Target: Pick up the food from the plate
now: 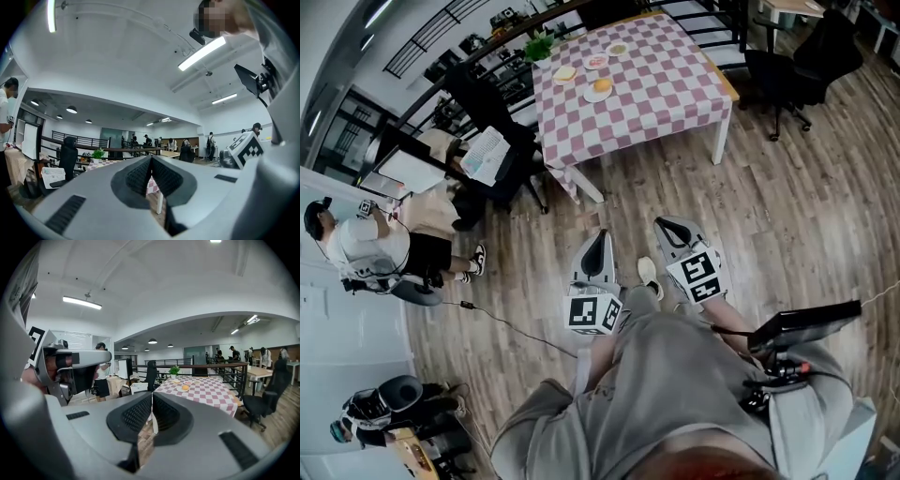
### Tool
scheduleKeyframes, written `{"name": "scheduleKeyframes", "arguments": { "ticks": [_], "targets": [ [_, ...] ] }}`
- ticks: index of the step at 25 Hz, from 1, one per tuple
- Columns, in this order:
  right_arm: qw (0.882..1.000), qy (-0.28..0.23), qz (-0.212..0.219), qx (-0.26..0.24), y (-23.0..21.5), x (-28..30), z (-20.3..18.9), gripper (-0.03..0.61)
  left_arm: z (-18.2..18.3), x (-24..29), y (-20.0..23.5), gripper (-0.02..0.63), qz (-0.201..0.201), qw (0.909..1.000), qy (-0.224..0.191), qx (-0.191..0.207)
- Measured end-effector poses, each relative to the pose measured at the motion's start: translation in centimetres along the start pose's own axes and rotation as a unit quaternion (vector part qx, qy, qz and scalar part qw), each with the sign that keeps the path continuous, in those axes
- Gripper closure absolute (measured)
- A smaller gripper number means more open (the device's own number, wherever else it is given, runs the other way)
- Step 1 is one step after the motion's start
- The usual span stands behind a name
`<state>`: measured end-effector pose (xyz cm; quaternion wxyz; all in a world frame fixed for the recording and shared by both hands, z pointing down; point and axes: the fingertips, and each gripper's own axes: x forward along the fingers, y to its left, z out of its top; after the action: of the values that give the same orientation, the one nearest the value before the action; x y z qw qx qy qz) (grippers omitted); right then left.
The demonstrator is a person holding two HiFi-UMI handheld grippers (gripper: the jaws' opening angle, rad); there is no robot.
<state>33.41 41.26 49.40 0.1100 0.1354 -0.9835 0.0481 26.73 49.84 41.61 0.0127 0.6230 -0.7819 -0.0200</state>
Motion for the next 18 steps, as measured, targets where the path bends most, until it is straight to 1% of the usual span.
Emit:
{"name": "scheduleKeyframes", "arguments": {
  "ticks": [3, 8, 14, 18],
  "targets": [
    [1.0, 0.01, -0.005, 0.008, -0.6, 1.1, -0.7, 0.561, -0.7, 1.3, 0.7, 0.604, -0.008, 0.9999, 0.006, -0.002],
    [1.0, 0.027, -0.011, 0.009, -1.7, 3.9, -1.2, 0.563, -2.3, 3.9, 3.2, 0.604, -0.008, 0.9996, 0.014, -0.021],
    [0.999, 0.04, -0.015, 0.001, -3.0, 8.7, -0.6, 0.562, -3.6, 7.8, 7.6, 0.604, -0.008, 0.999, 0.014, -0.042],
    [0.998, 0.055, -0.016, -0.002, -3.7, 12.8, 0.5, 0.563, -3.3, 11.1, 11.2, 0.604, -0.014, 0.9981, 0.013, -0.058]
  ]
}}
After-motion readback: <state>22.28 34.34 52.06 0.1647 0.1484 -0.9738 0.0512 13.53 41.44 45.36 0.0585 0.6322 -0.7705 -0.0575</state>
